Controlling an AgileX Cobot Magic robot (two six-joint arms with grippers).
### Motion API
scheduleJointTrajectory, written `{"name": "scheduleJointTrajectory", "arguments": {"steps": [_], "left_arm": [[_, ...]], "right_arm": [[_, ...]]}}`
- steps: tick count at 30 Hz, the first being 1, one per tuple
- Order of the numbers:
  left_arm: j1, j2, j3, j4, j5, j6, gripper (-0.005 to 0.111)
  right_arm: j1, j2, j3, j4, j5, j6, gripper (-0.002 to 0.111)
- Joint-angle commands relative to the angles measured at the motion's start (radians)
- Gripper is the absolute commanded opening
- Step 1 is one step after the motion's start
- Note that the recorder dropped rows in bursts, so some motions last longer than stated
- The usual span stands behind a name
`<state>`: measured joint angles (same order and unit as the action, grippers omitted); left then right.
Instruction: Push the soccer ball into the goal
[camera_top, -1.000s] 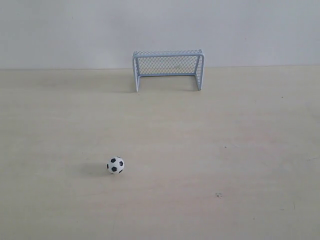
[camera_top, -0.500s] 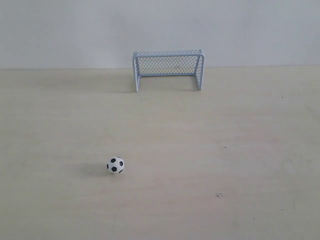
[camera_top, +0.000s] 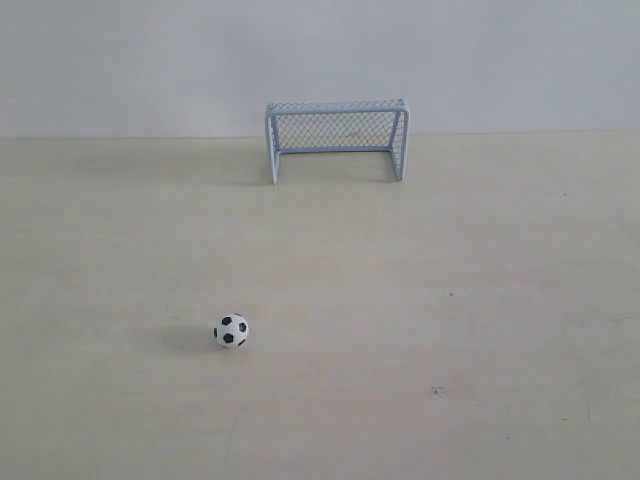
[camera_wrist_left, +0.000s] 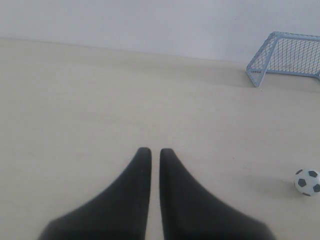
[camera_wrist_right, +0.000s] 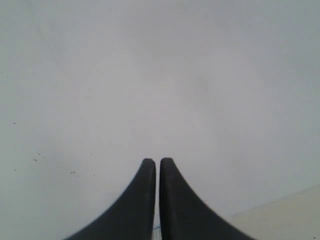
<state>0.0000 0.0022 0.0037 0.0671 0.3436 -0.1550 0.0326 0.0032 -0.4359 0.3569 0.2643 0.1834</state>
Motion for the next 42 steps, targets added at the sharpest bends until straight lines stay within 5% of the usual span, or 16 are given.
{"name": "scheduleJointTrajectory", "arguments": {"steps": [1,8,17,23,29,36,42], "left_arm": [[0.002,-0.002,-0.004,-0.005,-0.004,-0.010,0.006],[0.002,-0.002,-0.004,-0.005,-0.004,-0.010,0.006],[0.002,-0.002,-0.004,-0.005,-0.004,-0.010,0.006],[0.002,-0.002,-0.004,-0.005,-0.004,-0.010,0.006],[0.002,-0.002,-0.004,-0.005,-0.004,-0.010,0.006],[0.002,-0.002,-0.004,-0.005,-0.004,-0.010,0.006],[0.002,-0.002,-0.004,-0.005,-0.004,-0.010,0.006]], "right_arm": [[0.000,0.091,-0.146,0.136,0.025,-0.062,0.000],[0.000,0.257,-0.381,0.292,-0.037,-0.221,0.000],[0.000,0.671,-0.570,0.308,0.454,-0.698,0.000],[0.027,0.945,-0.575,0.343,0.521,-0.872,0.000],[0.184,1.147,-0.575,0.248,0.523,-0.915,0.000],[0.516,1.387,-0.612,0.093,0.439,-0.829,0.000],[0.690,1.585,-0.717,-0.048,0.507,-0.756,0.000]]}}
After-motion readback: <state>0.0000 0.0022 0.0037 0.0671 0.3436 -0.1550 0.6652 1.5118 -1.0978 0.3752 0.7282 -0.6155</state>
